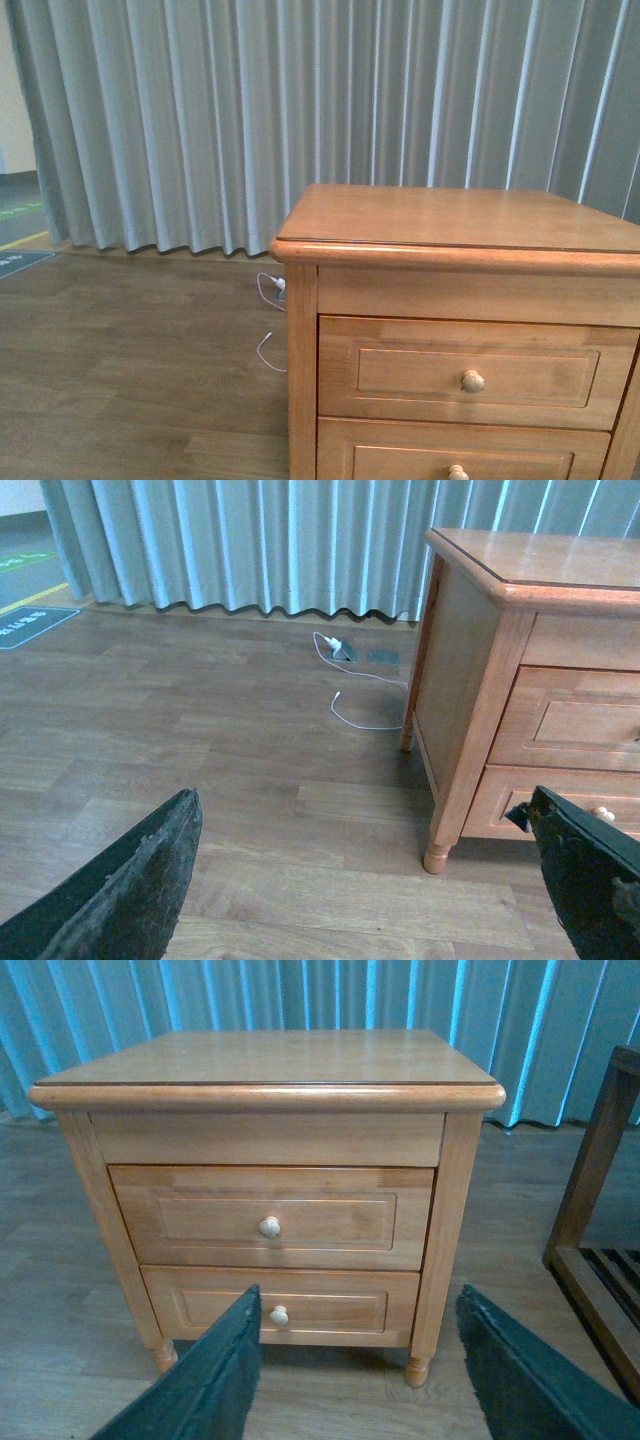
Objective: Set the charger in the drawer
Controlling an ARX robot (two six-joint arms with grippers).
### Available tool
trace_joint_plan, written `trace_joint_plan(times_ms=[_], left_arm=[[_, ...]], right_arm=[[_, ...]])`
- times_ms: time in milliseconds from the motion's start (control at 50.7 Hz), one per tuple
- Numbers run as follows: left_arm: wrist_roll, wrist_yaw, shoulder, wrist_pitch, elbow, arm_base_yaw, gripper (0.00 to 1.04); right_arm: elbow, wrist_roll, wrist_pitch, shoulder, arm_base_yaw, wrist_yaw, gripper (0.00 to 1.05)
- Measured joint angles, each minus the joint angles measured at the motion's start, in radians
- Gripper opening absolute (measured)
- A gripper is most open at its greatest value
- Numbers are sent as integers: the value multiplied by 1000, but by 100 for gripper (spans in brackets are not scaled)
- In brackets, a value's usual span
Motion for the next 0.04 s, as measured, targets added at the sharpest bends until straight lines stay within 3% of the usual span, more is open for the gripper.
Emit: trace_joint_plan(times_ms=[39], left_arm=[[0,0,0,0,0,0,99]], right_arm=[[0,0,0,0,0,0,67]])
